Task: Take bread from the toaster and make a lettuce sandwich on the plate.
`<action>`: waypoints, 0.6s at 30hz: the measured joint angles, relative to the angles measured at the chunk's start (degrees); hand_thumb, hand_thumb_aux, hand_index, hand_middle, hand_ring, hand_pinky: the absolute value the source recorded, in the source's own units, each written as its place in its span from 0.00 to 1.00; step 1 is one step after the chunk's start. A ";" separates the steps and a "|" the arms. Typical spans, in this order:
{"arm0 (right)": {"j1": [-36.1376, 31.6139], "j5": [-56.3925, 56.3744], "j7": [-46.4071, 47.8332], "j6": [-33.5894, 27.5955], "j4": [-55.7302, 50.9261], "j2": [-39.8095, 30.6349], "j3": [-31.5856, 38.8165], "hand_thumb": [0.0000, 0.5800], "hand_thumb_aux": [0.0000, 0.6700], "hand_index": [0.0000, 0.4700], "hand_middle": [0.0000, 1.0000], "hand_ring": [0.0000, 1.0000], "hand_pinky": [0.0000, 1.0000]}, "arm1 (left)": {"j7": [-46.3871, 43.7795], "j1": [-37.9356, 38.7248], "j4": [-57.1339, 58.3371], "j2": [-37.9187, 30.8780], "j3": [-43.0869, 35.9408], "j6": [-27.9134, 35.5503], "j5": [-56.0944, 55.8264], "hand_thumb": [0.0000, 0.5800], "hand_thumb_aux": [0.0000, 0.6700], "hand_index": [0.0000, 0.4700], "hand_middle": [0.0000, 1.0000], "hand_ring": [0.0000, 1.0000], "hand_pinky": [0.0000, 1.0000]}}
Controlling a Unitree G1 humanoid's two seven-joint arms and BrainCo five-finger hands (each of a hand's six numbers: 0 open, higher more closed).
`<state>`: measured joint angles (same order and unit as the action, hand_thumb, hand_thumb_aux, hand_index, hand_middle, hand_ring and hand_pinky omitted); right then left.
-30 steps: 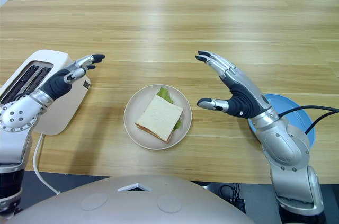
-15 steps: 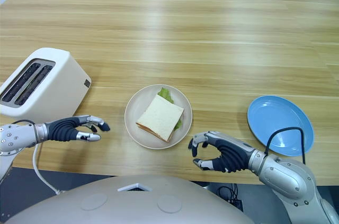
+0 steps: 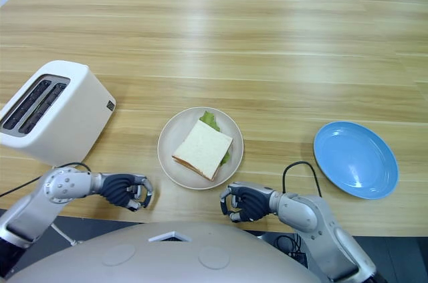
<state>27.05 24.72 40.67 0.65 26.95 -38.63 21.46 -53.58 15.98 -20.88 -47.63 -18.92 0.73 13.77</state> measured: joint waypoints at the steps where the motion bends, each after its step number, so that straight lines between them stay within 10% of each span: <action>1: -0.76 0.42 -0.38 0.32 -1.24 0.38 0.75 1.00 1.00 0.98 1.00 1.00 1.00 | 0.01 -0.80 0.51 0.34 -1.04 -0.32 0.60 1.00 1.00 0.97 1.00 1.00 1.00; 18: -31.20 1.33 -15.92 -2.16 -27.76 16.93 -2.75 1.00 1.00 0.98 1.00 1.00 1.00 | 15.89 -31.79 27.98 22.04 -4.59 -2.74 7.33 1.00 1.00 0.98 1.00 1.00 1.00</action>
<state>-4.15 26.05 24.75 -1.51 -0.82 -21.70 18.72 -37.69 -15.81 7.09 -25.60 -23.51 -2.01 21.10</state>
